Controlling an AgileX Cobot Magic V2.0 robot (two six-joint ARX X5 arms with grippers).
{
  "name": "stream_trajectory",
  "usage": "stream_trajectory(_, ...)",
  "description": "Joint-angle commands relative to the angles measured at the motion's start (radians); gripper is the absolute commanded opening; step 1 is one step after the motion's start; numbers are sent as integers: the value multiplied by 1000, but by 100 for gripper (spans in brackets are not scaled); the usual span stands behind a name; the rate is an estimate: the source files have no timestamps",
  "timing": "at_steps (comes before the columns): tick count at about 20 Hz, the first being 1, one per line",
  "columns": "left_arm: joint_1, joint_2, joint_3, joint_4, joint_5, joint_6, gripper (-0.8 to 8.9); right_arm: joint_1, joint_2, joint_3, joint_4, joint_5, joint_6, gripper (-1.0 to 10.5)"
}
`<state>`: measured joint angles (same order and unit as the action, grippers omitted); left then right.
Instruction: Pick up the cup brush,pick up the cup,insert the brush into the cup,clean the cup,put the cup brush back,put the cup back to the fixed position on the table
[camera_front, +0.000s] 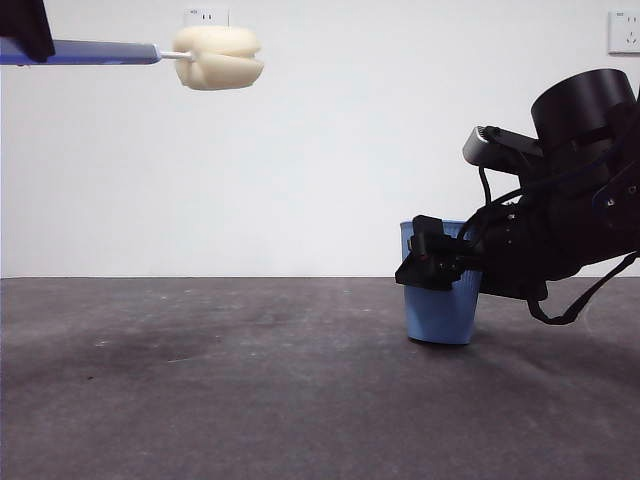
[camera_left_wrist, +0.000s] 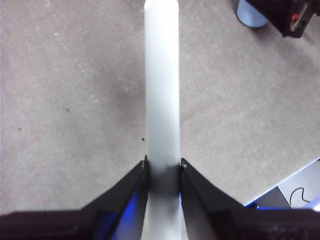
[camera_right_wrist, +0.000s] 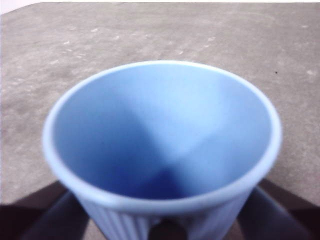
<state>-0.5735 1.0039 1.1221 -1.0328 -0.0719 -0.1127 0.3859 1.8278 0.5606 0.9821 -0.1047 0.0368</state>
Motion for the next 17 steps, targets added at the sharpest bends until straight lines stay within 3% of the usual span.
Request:
stream_trajectory(1,-4,-1,-1,-12,-3,2,-8,0,8,0,-10,0,-2,86)
stream_trajectory(2,-3,-1,-1,-18,-3,3,-8,1,8,0,-11,-1,-1,-22)
stream_trajectory(5,-3,-1,-1,-35,-4,33,-8,14,-43,0,-71,-28,15,-12)
stream_trajectory(7,-3,-1,-1,-48,-13,84,-9,43,-152,0,-177,-26,-14,-13)
stream_trajectory(12,-3,31,-1,-61,-31,274,-9,134,-482,34,-707,-6,-184,-13)
stream_trajectory(14,-3,57,-1,-76,-28,337,-9,168,-549,72,-945,58,-232,-13)
stream_trajectory(17,-3,107,-1,-106,-18,443,-9,198,-571,127,-1211,90,-296,-13)
